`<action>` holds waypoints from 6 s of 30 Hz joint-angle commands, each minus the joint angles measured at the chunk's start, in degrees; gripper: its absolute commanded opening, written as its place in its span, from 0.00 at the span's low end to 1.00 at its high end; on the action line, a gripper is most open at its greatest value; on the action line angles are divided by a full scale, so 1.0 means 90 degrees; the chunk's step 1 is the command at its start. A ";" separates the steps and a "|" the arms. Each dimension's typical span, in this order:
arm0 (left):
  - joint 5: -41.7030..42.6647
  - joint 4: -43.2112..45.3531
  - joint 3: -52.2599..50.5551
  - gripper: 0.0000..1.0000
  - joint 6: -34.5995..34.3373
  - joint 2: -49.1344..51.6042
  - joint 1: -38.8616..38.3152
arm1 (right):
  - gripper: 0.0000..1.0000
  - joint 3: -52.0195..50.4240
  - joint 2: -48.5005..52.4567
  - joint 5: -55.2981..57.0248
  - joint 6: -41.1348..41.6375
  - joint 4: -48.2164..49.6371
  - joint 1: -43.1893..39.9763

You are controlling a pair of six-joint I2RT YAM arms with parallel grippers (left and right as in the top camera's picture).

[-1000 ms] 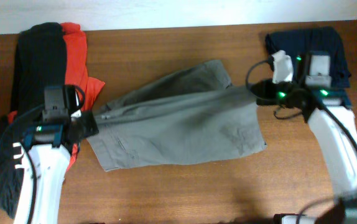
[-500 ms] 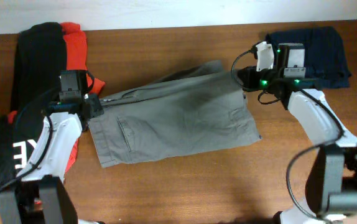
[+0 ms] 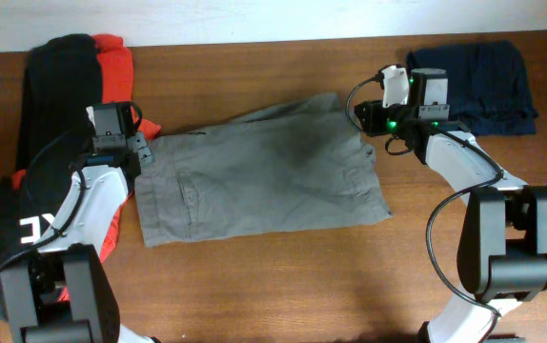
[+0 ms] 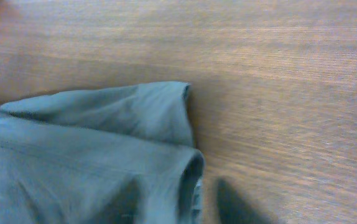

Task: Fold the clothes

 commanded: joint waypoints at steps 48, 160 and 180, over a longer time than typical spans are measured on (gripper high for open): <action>0.1202 -0.1081 0.0340 0.99 0.0090 -0.0682 0.0029 | 0.04 0.0359 0.0741 0.3172 0.0325 -0.2671 0.0413; 0.5705 -0.2725 0.1462 0.53 0.3082 0.3070 -0.0095 | 0.04 0.1098 0.1562 0.0044 -0.0449 -0.3898 -0.0886; 0.4784 -0.4578 0.3623 0.00 0.2956 0.2766 0.0784 | 0.04 0.1098 0.1562 -0.1149 -0.0442 -0.4359 -0.0658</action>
